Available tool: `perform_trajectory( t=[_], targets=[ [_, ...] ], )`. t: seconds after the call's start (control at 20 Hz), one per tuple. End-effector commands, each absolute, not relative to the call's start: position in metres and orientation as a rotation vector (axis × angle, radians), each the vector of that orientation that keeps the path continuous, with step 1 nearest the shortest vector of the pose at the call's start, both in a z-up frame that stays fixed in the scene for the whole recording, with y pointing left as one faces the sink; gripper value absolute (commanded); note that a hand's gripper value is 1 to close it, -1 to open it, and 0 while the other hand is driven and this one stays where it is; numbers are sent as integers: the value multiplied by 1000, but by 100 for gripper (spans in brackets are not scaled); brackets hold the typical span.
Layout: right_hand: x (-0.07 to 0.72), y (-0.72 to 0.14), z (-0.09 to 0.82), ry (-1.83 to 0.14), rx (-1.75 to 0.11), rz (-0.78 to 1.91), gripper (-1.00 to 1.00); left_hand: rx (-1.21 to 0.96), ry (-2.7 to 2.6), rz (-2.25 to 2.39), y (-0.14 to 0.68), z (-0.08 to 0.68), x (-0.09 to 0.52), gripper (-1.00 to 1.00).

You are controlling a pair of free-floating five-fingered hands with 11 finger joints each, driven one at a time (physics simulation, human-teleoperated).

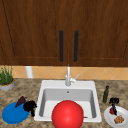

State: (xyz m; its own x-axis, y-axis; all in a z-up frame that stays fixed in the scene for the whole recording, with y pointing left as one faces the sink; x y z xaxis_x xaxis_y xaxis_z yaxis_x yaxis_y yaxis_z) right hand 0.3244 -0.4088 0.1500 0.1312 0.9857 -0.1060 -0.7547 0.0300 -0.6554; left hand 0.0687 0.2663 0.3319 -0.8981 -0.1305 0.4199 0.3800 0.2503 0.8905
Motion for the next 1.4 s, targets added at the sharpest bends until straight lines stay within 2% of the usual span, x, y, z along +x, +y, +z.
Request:
perform_trajectory(
  t=[0.0, 0.6, 0.8, 1.1, 1.15, 1.35],
  targets=[
    [326, -409, 143, -424, -672, 1275, -100, -228, -2119, -1687, 266, 332, 69, 0],
    [326, -396, 100, -424, -685, 1274, -100, -228, -2119, -1687, 266, 332, 69, 0],
    [315, -414, 105, -479, -660, 1319, -100, -228, -2119, -1687, 266, 332, 69, 0],
    [290, -410, 91, -594, -765, 1263, -100, -228, -2119, -1687, 266, 332, 69, 0],
    [284, -410, 88, -609, -779, 1245, 100, -228, -2119, -1687, 266, 332, 69, 0],
    [285, -408, 97, -676, -895, 1234, 100, -228, -2119, -1687, 266, 332, 69, 0]
  ],
)
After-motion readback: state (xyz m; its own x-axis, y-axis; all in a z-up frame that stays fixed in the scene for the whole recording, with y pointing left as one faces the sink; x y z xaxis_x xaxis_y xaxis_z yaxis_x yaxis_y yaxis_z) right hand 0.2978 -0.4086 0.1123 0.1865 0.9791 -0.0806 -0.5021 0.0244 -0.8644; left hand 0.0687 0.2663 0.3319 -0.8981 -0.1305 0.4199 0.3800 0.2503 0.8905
